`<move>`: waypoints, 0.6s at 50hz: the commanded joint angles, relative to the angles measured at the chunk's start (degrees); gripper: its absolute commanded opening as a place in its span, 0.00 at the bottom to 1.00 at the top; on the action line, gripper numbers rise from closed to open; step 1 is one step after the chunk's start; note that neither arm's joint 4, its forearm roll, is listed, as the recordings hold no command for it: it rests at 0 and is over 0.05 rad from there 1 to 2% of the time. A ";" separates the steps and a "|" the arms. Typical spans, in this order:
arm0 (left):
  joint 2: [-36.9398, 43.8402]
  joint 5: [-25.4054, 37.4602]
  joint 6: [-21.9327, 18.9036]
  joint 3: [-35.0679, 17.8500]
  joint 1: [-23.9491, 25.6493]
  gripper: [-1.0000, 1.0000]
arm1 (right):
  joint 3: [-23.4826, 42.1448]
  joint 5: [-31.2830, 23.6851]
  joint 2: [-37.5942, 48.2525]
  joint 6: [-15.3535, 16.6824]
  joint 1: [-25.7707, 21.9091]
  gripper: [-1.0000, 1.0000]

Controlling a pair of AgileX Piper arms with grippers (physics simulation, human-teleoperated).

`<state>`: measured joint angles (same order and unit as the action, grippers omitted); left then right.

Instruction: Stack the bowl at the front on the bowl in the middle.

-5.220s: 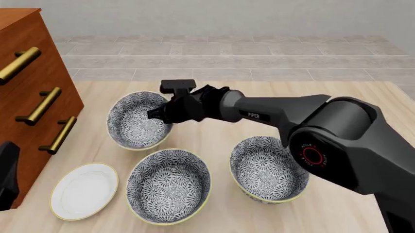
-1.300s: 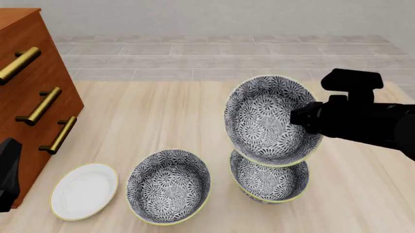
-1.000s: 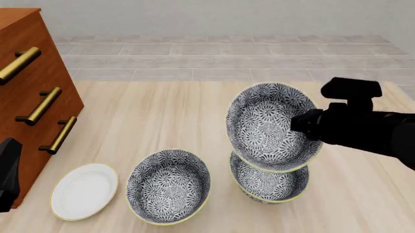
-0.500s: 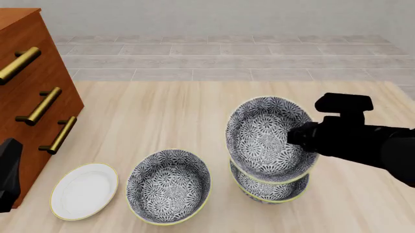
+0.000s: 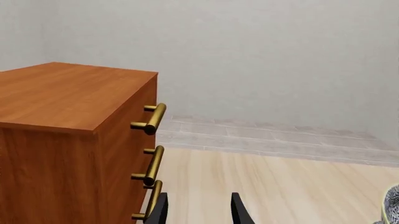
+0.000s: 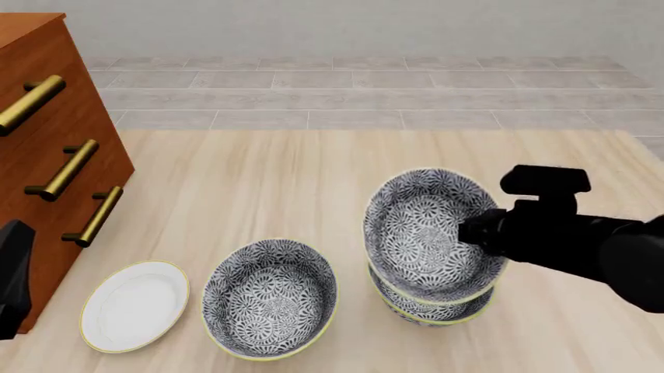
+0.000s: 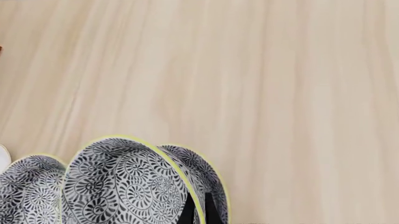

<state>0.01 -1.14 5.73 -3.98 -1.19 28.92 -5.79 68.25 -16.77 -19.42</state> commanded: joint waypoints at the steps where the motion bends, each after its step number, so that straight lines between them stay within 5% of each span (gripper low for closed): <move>1: 0.00 -0.10 0.00 0.07 -0.05 1.00 | -1.50 1.99 0.84 -0.39 0.65 0.00; 30: 0.00 -0.41 -0.09 0.37 -0.12 1.00 | -3.57 5.11 3.15 -0.37 1.19 0.00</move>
<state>0.01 -1.50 5.59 -3.63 -1.24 25.65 -1.39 71.26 -16.77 -18.30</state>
